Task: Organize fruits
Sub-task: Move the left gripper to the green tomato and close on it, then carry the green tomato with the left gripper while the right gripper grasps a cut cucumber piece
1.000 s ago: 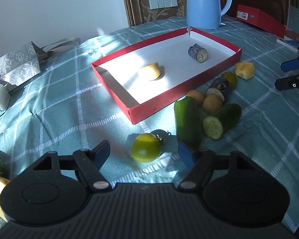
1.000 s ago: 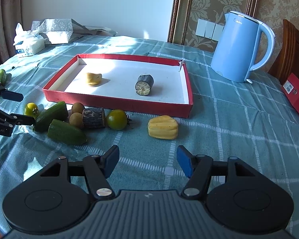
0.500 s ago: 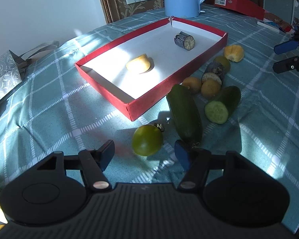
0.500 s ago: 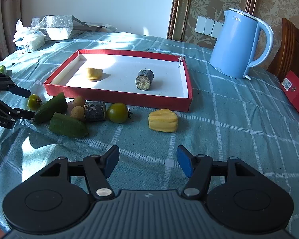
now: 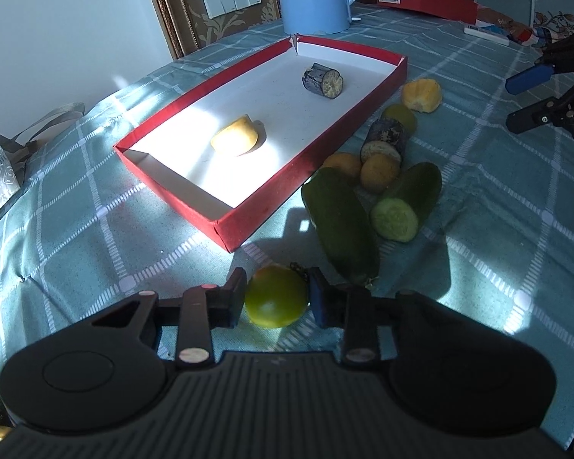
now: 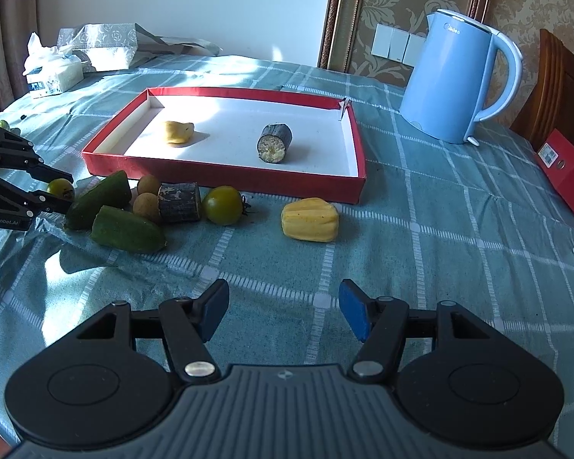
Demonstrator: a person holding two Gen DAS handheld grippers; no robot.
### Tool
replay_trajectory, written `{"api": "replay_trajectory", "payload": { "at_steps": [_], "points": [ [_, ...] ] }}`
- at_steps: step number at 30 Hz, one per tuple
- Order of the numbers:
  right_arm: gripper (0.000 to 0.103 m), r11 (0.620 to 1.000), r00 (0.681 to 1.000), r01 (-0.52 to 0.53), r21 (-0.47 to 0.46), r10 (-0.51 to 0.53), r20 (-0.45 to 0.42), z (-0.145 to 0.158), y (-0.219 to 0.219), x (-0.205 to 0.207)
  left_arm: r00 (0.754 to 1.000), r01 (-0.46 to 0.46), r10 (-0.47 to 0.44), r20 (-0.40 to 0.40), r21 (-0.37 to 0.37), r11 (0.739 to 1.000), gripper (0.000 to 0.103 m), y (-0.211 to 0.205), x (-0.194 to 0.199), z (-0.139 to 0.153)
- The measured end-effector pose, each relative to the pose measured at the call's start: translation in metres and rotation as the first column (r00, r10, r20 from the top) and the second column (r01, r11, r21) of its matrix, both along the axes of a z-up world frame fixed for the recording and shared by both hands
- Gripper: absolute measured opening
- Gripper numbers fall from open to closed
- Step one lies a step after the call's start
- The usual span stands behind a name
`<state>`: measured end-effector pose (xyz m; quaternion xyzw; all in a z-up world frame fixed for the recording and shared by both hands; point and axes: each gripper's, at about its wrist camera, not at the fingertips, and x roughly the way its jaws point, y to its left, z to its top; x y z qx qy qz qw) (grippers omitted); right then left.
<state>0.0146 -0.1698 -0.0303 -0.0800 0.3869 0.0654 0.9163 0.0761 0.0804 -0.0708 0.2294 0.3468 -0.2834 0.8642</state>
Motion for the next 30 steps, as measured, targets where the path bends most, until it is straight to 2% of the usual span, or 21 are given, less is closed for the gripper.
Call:
{"api": "replay_trajectory", "payload": {
  "at_steps": [8,11,13,16,18,20,22,26,27,30],
  "points": [
    [0.063,0.999,0.999,-0.044,0.006,0.044,0.01,0.001,0.001,0.002,0.987,-0.158,0.158,0.023,-0.001,0.987,0.03,0.003,-0.006,0.003],
    [0.063,0.992,0.991,-0.13,-0.011,0.13,0.027,0.004,0.008,0.003,0.974,-0.222,0.223,0.027,-0.038,0.974,0.03,0.013,-0.01,0.011],
    [0.063,0.972,0.972,-0.232,-0.027,0.233,0.039,0.009,0.016,0.005,0.961,-0.273,0.275,0.024,-0.079,0.959,0.03,0.021,-0.014,0.019],
    [0.057,0.908,0.907,-0.414,-0.067,0.418,0.045,0.012,0.033,0.009,0.945,-0.322,0.326,0.013,-0.117,0.939,0.03,0.028,-0.023,0.029],
    [0.053,0.836,0.839,-0.533,-0.13,0.543,0.046,0.011,0.049,0.014,0.936,-0.347,0.351,0.013,-0.132,0.929,0.03,0.031,-0.03,0.033],
    [0.051,0.775,0.78,-0.615,-0.145,0.625,0.028,0.009,0.06,0.024,0.926,-0.373,0.377,-0.004,-0.154,0.915,0.03,0.033,-0.039,0.038],
    [0.05,0.719,0.724,-0.686,-0.106,0.689,-0.013,0.006,0.068,0.038,0.915,-0.399,0.402,-0.017,-0.175,0.9,0.03,0.035,-0.046,0.041],
    [0.045,0.61,0.62,-0.783,-0.118,0.781,-0.072,-0.005,0.082,0.054,0.893,-0.445,0.449,-0.022,-0.177,0.878,0.03,0.035,-0.063,0.043],
    [0.042,0.589,0.598,-0.801,-0.105,0.797,-0.089,-0.008,0.083,0.058,0.889,-0.454,0.457,-0.027,-0.177,0.873,0.03,0.035,-0.066,0.043],
    [0.041,0.522,0.532,-0.846,-0.106,0.839,-0.114,-0.013,0.089,0.065,0.872,-0.486,0.487,-0.039,-0.184,0.855,0.03,0.036,-0.078,0.043]
  ]
}}
